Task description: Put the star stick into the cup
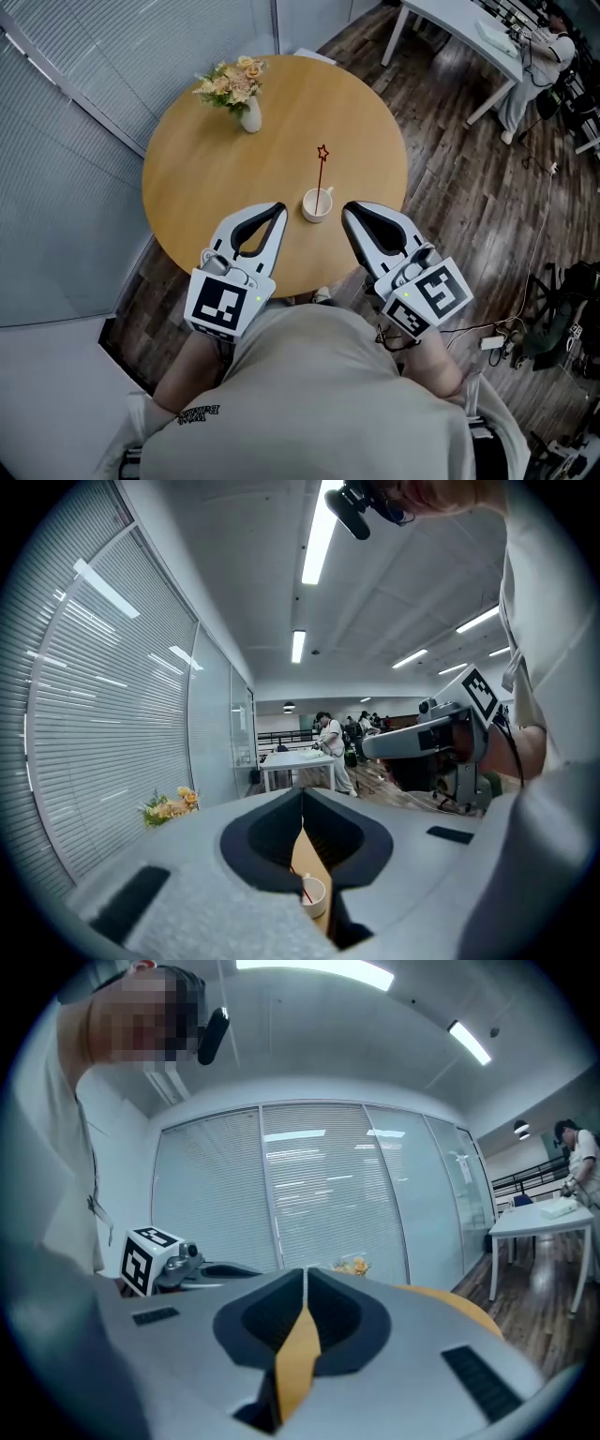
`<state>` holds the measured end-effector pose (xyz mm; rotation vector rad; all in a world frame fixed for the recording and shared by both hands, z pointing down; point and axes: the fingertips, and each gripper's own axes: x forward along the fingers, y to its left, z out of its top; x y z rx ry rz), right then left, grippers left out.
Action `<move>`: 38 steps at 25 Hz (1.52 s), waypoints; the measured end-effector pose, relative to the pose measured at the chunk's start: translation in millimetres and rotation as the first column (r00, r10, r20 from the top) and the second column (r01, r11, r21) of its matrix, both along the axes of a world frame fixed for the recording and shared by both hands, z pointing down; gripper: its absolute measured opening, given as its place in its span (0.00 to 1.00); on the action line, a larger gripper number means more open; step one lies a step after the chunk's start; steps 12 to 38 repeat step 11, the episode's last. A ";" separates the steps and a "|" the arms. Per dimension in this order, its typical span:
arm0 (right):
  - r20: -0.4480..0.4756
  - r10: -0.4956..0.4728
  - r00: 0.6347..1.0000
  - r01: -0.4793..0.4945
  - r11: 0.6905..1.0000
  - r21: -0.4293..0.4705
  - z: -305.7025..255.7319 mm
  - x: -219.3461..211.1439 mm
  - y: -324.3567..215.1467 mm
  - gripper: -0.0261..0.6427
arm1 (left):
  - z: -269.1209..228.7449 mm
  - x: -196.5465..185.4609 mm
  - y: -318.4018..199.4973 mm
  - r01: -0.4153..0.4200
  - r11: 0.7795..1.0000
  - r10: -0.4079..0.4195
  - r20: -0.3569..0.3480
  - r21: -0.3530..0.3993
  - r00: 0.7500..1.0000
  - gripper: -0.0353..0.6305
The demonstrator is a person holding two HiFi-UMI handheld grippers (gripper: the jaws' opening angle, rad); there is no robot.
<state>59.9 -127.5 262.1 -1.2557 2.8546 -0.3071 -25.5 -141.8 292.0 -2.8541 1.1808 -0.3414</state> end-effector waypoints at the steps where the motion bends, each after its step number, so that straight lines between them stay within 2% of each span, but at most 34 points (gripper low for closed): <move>1: -0.001 0.002 1.000 -0.002 1.000 0.000 0.3 0.1 0.5 0.09 | 0.2 0.0 0.7 -0.001 1.000 0.001 0.000 0.000 1.000 0.08; 8: -0.010 0.013 1.000 -0.013 1.000 -0.007 5.7 3.4 0.8 0.09 | 0.3 3.4 3.3 0.006 1.000 -0.006 -0.015 -0.025 1.000 0.08; 11: -0.014 0.017 1.000 -0.017 1.000 -0.007 8.8 3.2 -3.0 0.09 | 4.9 1.8 -0.6 -0.003 1.000 0.003 0.002 -0.012 1.000 0.08; 38: -0.014 0.017 1.000 -0.017 1.000 -0.007 8.8 3.2 -3.0 0.09 | 4.9 1.8 -0.6 -0.003 1.000 0.003 0.002 -0.012 1.000 0.08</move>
